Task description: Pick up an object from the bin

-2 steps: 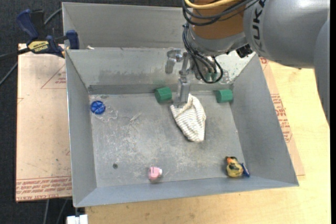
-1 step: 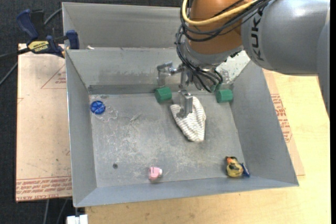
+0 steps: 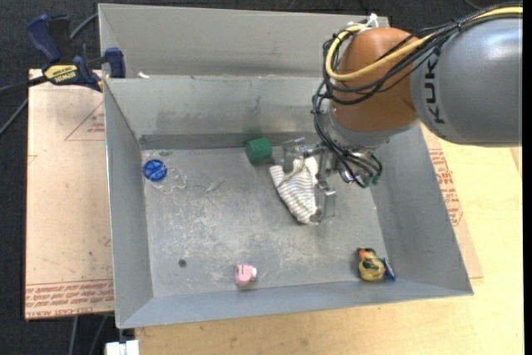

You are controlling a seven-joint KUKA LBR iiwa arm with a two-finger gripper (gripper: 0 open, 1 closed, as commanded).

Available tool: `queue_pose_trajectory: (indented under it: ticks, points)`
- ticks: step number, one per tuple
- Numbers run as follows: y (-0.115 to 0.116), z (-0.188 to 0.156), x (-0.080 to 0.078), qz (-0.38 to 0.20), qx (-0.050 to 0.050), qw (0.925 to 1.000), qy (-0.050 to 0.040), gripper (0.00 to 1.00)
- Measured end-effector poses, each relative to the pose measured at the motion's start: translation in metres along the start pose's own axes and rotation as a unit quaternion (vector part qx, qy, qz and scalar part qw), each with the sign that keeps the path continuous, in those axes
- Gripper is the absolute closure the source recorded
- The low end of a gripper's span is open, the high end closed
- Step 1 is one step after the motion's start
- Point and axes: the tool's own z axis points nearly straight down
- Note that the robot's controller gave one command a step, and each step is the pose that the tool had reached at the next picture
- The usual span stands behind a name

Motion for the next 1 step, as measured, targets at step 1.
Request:
queue_pose_trajectory:
  ticks: [1]
  points:
    - [-0.0008, -0.0075, -0.0054, -0.019, -0.001, 0.9998, -0.0088, 0.0]
